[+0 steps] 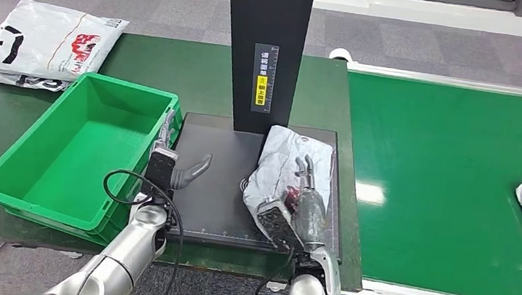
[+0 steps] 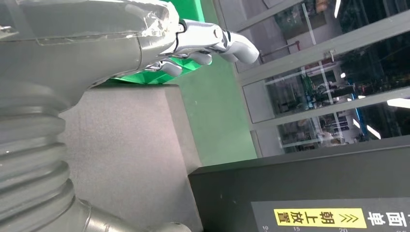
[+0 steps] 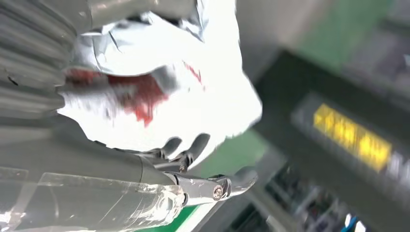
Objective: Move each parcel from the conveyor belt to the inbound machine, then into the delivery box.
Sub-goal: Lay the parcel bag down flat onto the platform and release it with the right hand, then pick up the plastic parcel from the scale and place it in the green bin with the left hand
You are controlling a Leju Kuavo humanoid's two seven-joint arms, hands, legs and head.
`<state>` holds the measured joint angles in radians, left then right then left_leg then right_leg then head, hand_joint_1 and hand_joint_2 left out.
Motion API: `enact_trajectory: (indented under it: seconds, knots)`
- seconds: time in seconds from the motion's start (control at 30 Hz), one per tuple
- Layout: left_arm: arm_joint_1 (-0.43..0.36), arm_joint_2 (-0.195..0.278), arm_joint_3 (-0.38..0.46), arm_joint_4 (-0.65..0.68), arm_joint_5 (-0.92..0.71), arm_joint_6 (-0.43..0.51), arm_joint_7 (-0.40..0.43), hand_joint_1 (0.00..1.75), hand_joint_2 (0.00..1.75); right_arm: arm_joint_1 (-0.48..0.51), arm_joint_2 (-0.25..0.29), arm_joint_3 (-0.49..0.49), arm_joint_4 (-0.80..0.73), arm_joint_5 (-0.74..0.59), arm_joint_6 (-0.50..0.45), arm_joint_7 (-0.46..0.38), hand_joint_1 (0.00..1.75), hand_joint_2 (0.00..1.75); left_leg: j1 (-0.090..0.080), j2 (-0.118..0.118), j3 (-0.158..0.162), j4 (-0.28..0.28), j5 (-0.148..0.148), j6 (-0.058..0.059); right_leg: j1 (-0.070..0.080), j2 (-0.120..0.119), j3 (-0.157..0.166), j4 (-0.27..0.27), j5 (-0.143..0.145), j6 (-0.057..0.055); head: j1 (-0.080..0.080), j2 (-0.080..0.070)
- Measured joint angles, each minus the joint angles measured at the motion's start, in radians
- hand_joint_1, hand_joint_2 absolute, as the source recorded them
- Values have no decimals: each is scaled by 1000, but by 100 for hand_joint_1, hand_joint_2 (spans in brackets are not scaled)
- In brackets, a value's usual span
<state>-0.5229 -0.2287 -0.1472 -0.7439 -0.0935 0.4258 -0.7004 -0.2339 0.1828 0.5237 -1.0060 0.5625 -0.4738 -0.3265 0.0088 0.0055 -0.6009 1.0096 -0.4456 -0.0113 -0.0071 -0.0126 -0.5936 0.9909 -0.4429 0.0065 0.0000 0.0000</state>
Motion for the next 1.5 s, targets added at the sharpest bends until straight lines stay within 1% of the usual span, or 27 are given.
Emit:
enact_trajectory:
  seconds: [0.13,0.17,0.23,0.3,0.4,0.47,0.5,0.57,0.63,0.7,0.83,1.0,1.03,1.13,1.27,1.4,1.5]
  knots:
    - [2,0,0,-16,19,-16,0,0,175,8,-1,-62,-23,-138,-20,-89,0,175,0,0,0,0,0,0,0,0,0,0,0,0,0,0]
    - [2,0,0,-18,21,-18,0,0,175,10,-2,-79,-27,-171,-13,-105,0,175,0,0,0,0,0,0,0,0,0,0,0,0,0,0]
    - [2,-1,0,-24,26,-29,0,0,175,12,-3,-115,-35,-260,32,-129,0,175,0,0,0,0,0,0,0,0,0,0,0,0,0,0]
    - [2,-1,0,-30,33,-50,0,0,175,13,-4,-153,-38,-380,118,-146,0,175,0,0,0,0,0,0,0,0,0,0,0,0,0,0]
    - [2,-2,0,-34,40,-87,-1,0,175,7,-6,-217,-28,-571,294,-156,0,175,0,0,0,0,0,0,0,0,0,0,0,0,0,0]
    - [2,-3,-1,-36,40,-100,-2,0,175,-2,-8,-264,-9,-668,396,-160,0,175,0,0,0,0,0,0,0,0,0,0,0,0,0,0]
    - [2,-4,-2,-36,40,-105,-2,0,175,-6,-9,-286,4,-700,431,-165,0,175,0,0,0,0,0,0,0,0,0,0,0,0,0,0]
    - [1,-7,-4,-37,40,-114,-2,0,175,-14,-10,-321,27,-738,469,-176,0,175,0,0,0,0,0,0,0,0,0,0,0,0,0,0]
    - [1,-8,-7,-38,38,-119,-2,0,175,-17,-12,-338,41,-751,479,-186,0,175,0,0,0,0,0,0,0,0,0,0,0,0,0,0]
    - [1,-9,-15,-39,30,-125,-3,0,175,-24,-14,-352,59,-778,511,-183,0,175,0,0,0,0,0,0,0,1,0,0,0,0,0,0]
    - [-1,-9,-44,-40,4,-143,-3,0,175,-52,-15,-386,119,-869,645,-160,0,175,0,0,0,0,0,0,0,0,0,0,0,0,0,0]
    - [-1,-8,-80,-47,-31,-156,-2,0,175,-72,-18,-405,179,-934,823,-170,0,175,0,0,0,0,0,0,0,1,-1,0,0,0,0,0]
    - [-1,-8,-86,-47,-34,-158,-2,0,175,-75,-19,-406,187,-937,847,-173,0,175,0,0,0,0,0,0,0,1,0,0,0,0,0,0]
    - [-1,-8,-100,-47,-45,-167,-2,0,175,-88,-20,-407,206,-919,866,-197,0,175,0,0,0,0,0,0,0,1,0,0,0,0,0,0]
    - [-2,0,-134,-47,-105,-199,-3,0,175,-100,-25,-407,214,-867,836,-246,0,175,0,0,0,0,0,0,0,0,0,0,0,0,0,0]
    - [-7,9,-190,-31,-221,-223,-2,0,175,-107,-29,-407,206,-802,760,-276,0,175,0,0,0,0,0,0,0,0,-1,0,0,0,0,0]
    - [-19,13,-239,7,-318,-235,0,0,175,-106,-32,-412,170,-738,662,-295,0,175,-1,0,0,0,0,0,0,1,-1,0,0,0,0,0]
